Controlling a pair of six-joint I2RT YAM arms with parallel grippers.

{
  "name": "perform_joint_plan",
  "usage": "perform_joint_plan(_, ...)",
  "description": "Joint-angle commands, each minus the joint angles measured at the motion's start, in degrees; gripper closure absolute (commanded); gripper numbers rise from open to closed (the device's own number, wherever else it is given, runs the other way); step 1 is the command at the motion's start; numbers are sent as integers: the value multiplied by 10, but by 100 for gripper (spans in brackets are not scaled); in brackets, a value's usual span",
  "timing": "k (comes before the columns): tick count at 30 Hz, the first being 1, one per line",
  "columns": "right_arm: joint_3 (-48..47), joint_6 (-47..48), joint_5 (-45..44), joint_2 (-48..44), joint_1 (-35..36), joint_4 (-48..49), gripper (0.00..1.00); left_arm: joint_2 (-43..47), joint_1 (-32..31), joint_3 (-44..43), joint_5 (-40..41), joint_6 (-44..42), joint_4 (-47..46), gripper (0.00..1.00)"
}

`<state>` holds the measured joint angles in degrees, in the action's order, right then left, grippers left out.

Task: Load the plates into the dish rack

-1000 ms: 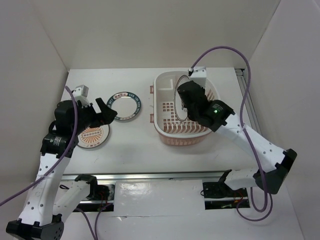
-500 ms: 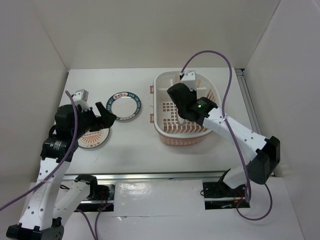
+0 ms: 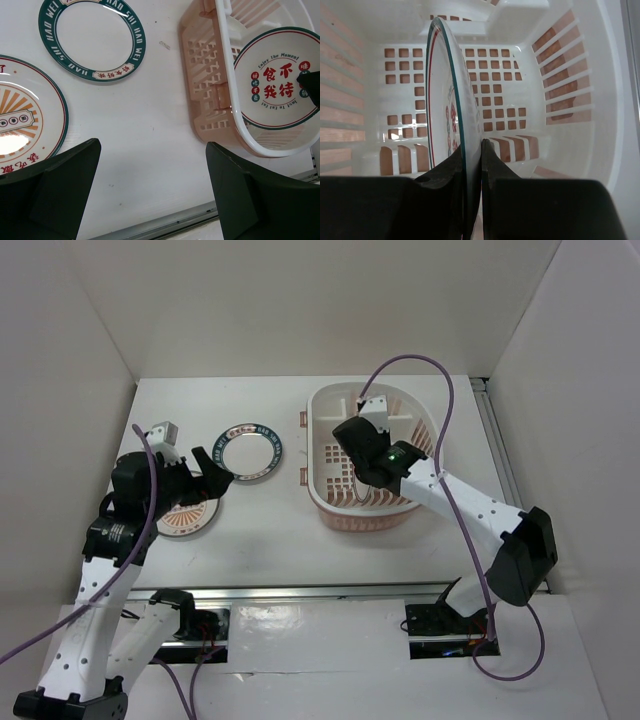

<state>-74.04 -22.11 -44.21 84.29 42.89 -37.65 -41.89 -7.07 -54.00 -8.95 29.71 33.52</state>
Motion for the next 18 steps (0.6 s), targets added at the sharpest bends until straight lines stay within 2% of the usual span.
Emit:
perform_joint_plan(1,3,-22,-11,-15,11,52,100,8,-2,-3,4,-16,-24,0)
perform_joint_plan(18,18,-44,-41,-11,34,34,100,8,-2,2,10,-16,-24,0)
